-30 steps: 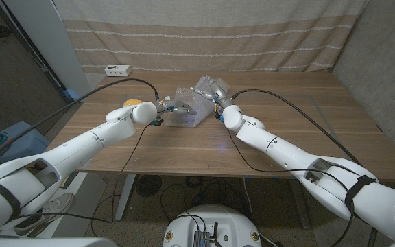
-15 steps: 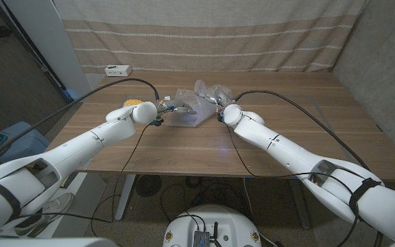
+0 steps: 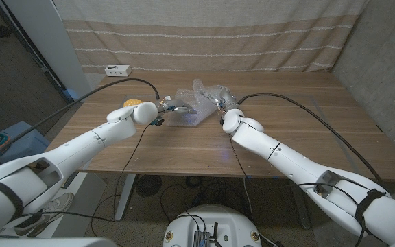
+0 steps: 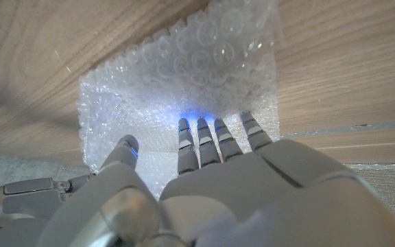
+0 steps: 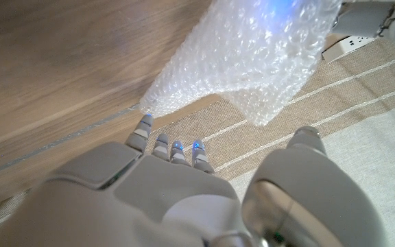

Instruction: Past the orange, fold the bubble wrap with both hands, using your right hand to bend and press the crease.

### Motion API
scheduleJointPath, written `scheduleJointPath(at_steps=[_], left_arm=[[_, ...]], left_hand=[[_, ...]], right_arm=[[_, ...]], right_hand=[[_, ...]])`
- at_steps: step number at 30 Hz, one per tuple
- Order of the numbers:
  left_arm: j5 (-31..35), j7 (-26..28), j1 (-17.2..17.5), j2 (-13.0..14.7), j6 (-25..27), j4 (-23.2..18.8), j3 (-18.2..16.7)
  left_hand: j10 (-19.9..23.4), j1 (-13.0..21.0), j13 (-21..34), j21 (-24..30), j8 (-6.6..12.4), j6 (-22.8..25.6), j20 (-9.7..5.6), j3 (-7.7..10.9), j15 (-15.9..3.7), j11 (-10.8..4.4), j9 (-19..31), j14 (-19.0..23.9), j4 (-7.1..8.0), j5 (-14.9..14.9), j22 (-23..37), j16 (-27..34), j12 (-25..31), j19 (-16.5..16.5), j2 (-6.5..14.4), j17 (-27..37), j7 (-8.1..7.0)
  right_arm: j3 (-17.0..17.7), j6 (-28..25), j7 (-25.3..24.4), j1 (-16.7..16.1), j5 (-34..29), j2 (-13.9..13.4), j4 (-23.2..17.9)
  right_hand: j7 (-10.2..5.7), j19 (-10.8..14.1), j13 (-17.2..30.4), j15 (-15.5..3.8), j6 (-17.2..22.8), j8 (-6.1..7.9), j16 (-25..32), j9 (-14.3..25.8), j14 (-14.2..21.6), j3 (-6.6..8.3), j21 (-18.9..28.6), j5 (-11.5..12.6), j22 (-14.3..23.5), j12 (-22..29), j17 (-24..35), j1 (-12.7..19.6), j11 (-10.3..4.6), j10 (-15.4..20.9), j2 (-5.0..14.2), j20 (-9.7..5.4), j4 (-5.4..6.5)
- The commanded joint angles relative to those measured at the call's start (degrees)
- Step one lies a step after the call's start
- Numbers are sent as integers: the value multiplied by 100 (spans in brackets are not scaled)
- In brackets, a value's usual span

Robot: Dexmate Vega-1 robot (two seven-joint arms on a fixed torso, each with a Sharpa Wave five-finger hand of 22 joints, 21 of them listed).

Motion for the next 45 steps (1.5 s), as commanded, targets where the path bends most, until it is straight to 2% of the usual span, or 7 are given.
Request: scheduleJointPath(at_steps=[1, 8, 25, 28, 31, 39, 45], left_arm=[[-48, 53, -49, -78, -144, 179, 25], [-407, 199, 34, -125, -456, 391, -140], [-1270, 1730, 690, -192, -1444, 194, -1063], [-1210, 1998, 825, -162, -1422, 46, -1159], [-1008, 2467, 1024, -144, -1357, -154, -1264], [-299, 4134, 1661, -238, -1139, -624, -1613], [-58, 4943, 2143, -330, -516, -1138, -1951]], left_hand=[[-12, 14, 27, 16, -9, -26, -1, 54, -36, -3, 12, 7, 2, 42, 12, 3, -10, 50, 57, 5, -9], [73, 37, 27, 24, 42, 99, 8, 95, -53, -1, 12, 77, -28, 37, 12, 26, 19, 91, 69, 2, 42], [630, 139, 31, 97, 186, 816, 31, 278, 48, 44, 22, 629, -179, 18, 11, 115, 165, 377, 93, 2, 115], [863, 118, 41, 143, 241, 1157, 79, 332, 85, 86, 36, 849, -197, 18, 23, 135, 218, 518, 93, 16, 261], [1267, 48, 67, 204, 315, 1572, 105, 385, 148, 127, 62, 1209, -178, 19, 42, 190, 327, 690, 98, 33, 453], [3547, -175, 592, 921, 1102, 3561, -264, 712, 62, 270, 472, 3861, -34, 68, 205, 906, 1288, 2122, 212, 272, 894], [4395, 454, 1478, 1735, 1643, 4241, -441, 971, -108, 195, 1030, 4865, -458, 165, 654, 1982, 2179, 2919, 408, 1203, 942]], right_arm=[[-65, -501, 21, -114, -117, -236, -713], [-622, -1099, -212, 103, -782, -94, -688], [-707, -1047, -257, 183, -1055, 119, -403], [-793, -1115, -201, 229, -1126, 135, -369], [-933, -1239, -165, 297, -1249, 184, -321], [-1187, -1315, -30, 523, -1434, 384, 21], [-1181, -1185, -61, 633, -1424, 585, 434]], right_hand=[[72, 23, 26, 67, 34, -11, -9, 9, -70, -60, 1, 64, 2, -14, -23, -38, -3, -43, -9, 47, -11], [-43, -33, 24, 39, 134, 6, -29, 9, -112, 38, -31, 105, -3, -24, -45, 156, -56, -15, 106, 39, -106], [-37, 45, 20, 1, 367, 56, 17, 9, 33, 150, -13, 112, -7, 20, -75, 384, -89, 180, 223, 33, -232], [-35, 70, 19, -3, 408, 63, 29, 10, 73, 165, -6, 111, -7, 30, -81, 421, -101, 224, 233, 29, -256], [-25, 120, 19, 5, 481, 79, 49, 10, 137, 187, 8, 111, -8, 45, -89, 474, -100, 285, 246, 21, -291], [4, 273, 15, -43, 752, 137, 64, 12, 241, 253, 45, 108, -11, 72, -120, 636, -126, 445, 285, 12, -398], [-11, 305, 15, -50, 725, 115, 63, 12, 253, 273, 51, 107, -12, 66, -125, 674, -132, 448, 305, 14, -420]])
